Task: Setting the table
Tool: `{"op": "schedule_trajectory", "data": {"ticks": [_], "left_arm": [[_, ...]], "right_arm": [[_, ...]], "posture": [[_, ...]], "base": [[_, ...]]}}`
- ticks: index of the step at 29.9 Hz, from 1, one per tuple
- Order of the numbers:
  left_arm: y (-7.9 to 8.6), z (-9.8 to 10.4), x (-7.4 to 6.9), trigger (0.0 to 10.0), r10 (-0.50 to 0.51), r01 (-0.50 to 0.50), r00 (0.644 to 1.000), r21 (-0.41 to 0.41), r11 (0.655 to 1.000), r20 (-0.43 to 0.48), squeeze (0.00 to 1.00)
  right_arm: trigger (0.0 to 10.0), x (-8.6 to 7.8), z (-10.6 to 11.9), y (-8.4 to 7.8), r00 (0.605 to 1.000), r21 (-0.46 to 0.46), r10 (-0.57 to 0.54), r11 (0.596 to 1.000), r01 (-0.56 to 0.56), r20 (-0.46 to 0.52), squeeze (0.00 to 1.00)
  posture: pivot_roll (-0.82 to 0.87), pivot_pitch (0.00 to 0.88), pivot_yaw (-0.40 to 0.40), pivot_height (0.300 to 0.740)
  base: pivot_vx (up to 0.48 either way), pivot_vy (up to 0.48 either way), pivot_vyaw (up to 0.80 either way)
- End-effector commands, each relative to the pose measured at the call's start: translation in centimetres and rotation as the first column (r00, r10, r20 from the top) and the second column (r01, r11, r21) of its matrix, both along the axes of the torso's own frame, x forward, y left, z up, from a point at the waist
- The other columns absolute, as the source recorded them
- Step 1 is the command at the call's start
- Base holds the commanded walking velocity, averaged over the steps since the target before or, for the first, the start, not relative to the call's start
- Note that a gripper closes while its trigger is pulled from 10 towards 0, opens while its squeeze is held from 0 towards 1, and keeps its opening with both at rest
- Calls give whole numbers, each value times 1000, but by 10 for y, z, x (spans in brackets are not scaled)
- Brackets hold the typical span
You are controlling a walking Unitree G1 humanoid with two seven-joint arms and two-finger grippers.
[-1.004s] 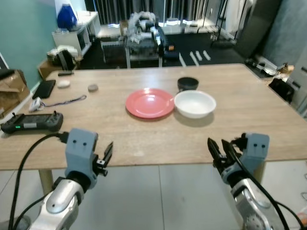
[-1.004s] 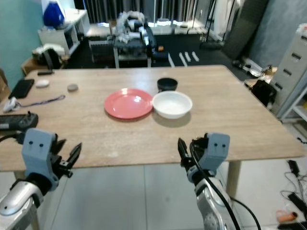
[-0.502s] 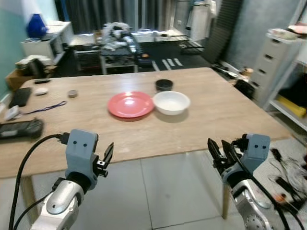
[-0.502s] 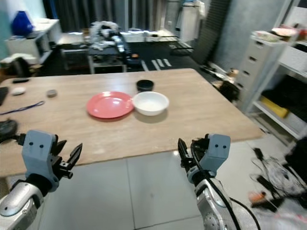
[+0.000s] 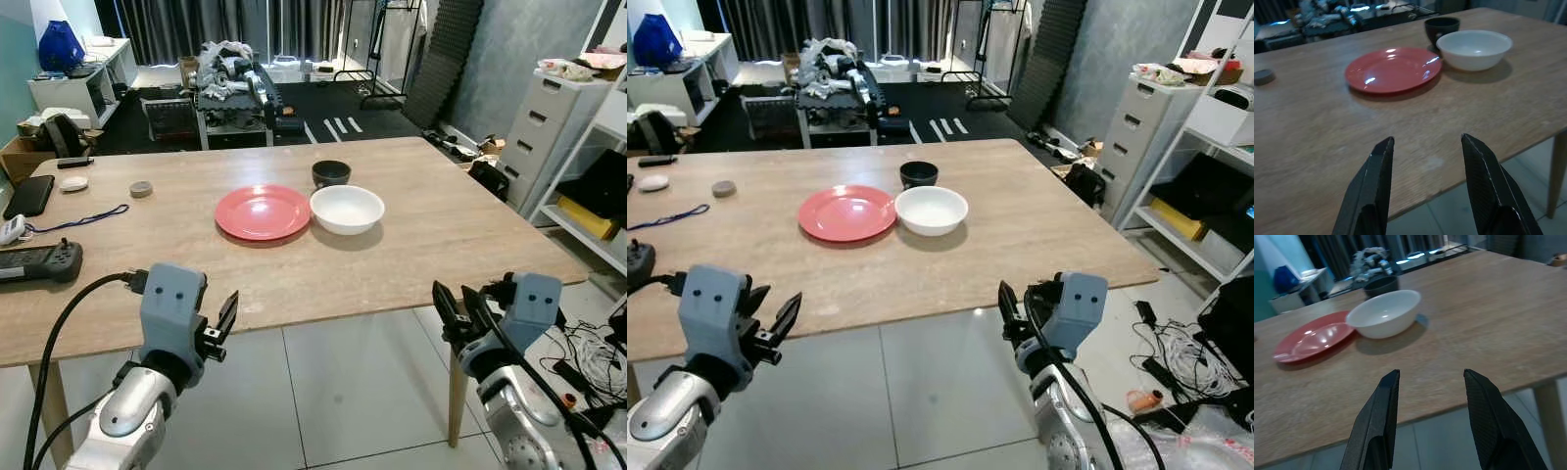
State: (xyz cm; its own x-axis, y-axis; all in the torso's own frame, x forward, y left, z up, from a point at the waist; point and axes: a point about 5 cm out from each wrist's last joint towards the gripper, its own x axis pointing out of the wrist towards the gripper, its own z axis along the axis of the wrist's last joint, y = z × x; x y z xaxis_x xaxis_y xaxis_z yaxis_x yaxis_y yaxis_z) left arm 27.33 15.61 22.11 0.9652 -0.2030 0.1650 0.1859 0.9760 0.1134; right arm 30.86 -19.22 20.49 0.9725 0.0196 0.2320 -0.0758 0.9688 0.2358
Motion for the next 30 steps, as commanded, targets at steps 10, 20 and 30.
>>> {"op": "schedule_trajectory", "data": {"ticks": [10, 20, 30], "left_arm": [[3, -6, 0, 10000, 12, -12, 999, 12, 1000, -31, 0], [2, -6, -1, 10000, 13, -12, 999, 8, 1000, -30, 0], [2, -6, -1, 10000, 13, -13, 999, 7, 1000, -31, 0]], "right_arm": [[10000, -2, -7, -1, 1000, -27, -13, 1000, 12, -26, 0], [10000, -1, -8, -1, 999, -10, -10, 1000, 10, -42, 0], [10000, -1, -8, -1, 999, -14, -12, 1000, 12, -43, 0]], "posture": [[71, 130, 85, 740], [71, 134, 84, 740], [71, 136, 82, 740]], "base": [[0, 0, 0], [0, 0, -240], [0, 0, -800]]}}
